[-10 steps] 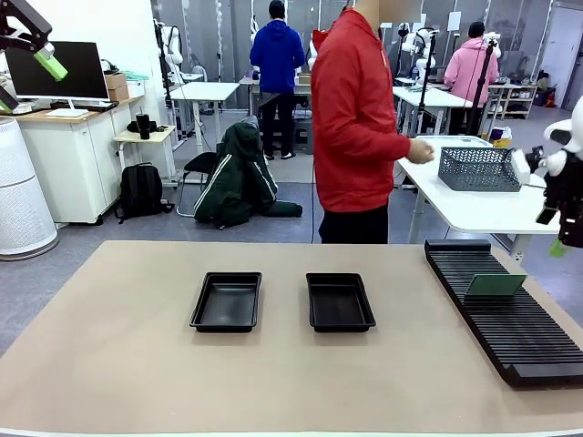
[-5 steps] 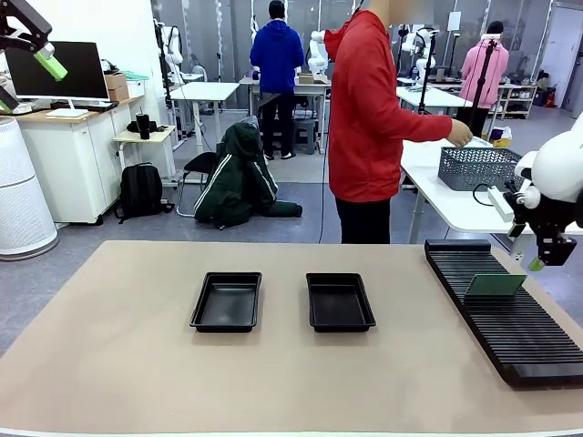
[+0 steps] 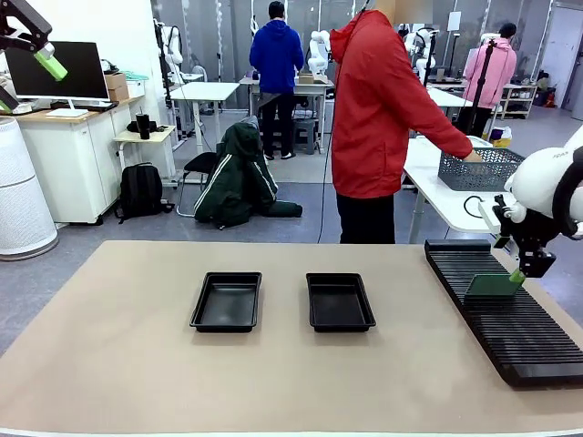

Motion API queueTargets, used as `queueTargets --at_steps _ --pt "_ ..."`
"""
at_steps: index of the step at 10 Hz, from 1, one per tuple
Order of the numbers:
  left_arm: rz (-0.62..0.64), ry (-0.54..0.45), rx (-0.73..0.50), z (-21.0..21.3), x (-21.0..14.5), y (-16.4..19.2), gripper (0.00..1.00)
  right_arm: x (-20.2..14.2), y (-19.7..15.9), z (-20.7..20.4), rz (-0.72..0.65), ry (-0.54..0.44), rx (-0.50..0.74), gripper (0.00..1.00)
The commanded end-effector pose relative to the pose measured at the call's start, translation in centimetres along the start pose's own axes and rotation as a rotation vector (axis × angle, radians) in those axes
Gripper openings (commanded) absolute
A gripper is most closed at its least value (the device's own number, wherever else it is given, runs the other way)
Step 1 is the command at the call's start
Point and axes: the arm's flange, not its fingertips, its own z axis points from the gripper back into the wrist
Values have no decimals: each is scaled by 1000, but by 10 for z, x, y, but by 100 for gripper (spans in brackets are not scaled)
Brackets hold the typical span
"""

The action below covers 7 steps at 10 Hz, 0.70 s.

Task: Inspect and transfer BCBs to ESD trays.
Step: Pick up the Blank PCB from the PCB Rack and place it in the left ESD tray.

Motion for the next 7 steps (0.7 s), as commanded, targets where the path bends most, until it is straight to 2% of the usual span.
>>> queueTargets --at_steps 1,7 --pt "1 1 0 -2 -2 0 100 -10 -6 -13 24 -17 -12 100" --pt "1 1 0 -2 -2 0 100 -16 -11 -41 3 -25 27 100"
